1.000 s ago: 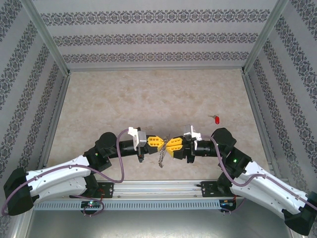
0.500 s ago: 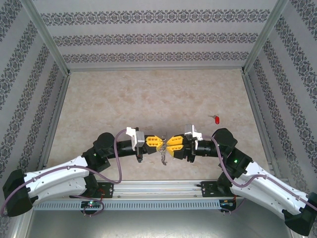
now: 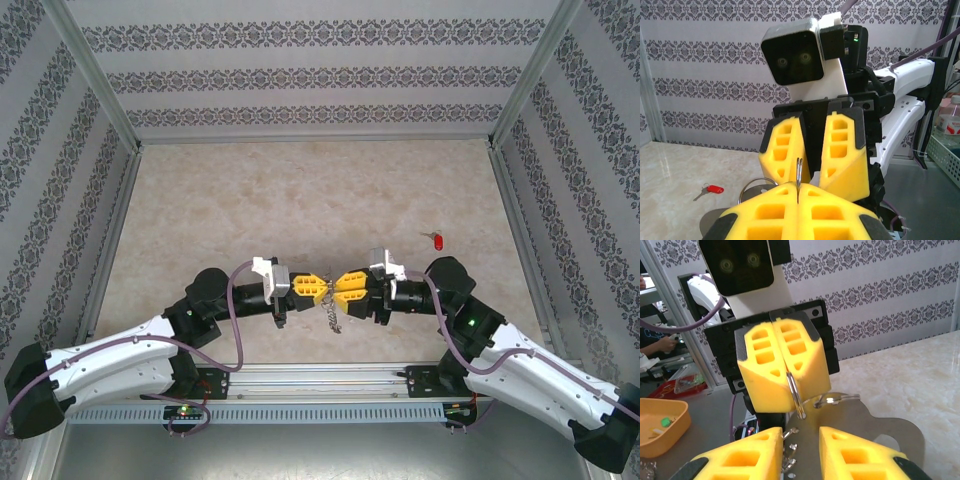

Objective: Put the keys on the keyring

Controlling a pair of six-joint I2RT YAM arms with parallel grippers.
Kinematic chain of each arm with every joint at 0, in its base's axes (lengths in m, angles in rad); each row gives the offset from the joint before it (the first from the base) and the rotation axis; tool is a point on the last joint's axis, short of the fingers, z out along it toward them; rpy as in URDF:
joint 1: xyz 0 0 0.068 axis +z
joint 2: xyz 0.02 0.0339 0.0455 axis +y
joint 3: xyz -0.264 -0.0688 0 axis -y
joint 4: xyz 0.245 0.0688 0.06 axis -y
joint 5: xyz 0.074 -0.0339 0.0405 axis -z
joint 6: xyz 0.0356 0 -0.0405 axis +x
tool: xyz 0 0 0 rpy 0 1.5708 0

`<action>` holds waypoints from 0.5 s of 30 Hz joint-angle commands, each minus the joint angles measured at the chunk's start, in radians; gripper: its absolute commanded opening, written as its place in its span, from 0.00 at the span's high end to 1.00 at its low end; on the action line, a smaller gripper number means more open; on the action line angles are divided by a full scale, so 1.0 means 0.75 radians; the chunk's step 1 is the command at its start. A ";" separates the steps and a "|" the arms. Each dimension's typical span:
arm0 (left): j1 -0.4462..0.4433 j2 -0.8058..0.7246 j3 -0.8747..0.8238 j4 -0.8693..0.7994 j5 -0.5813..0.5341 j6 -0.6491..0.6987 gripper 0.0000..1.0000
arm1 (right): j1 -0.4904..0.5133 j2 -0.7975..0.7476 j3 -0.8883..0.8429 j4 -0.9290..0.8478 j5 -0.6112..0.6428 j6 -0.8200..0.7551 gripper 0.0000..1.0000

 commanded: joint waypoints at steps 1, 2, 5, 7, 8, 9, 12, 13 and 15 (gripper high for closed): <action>-0.007 -0.005 0.018 0.025 0.024 0.016 1.00 | 0.011 -0.005 0.036 0.100 -0.042 0.020 0.73; -0.007 -0.004 0.019 0.025 0.027 0.014 1.00 | 0.011 0.001 0.034 0.111 -0.044 0.024 0.73; -0.007 -0.005 0.018 0.021 0.029 0.017 1.00 | 0.013 0.007 0.034 0.144 -0.055 0.039 0.74; -0.007 -0.006 0.018 0.016 0.032 0.017 1.00 | 0.013 0.012 0.040 0.148 -0.055 0.040 0.74; -0.007 -0.006 0.018 0.016 0.032 0.017 1.00 | 0.013 0.017 0.042 0.148 -0.056 0.038 0.75; -0.006 -0.004 0.016 0.017 0.035 0.015 1.00 | 0.013 0.021 0.043 0.148 -0.057 0.037 0.75; -0.006 0.000 0.010 0.035 0.039 0.004 1.00 | 0.015 0.036 0.038 0.155 -0.061 0.038 0.80; -0.007 0.000 0.009 0.040 0.039 0.003 1.00 | 0.015 0.041 0.038 0.153 -0.061 0.038 0.81; -0.007 0.003 0.005 0.047 0.037 -0.001 1.00 | 0.016 0.050 0.040 0.144 -0.069 0.031 0.89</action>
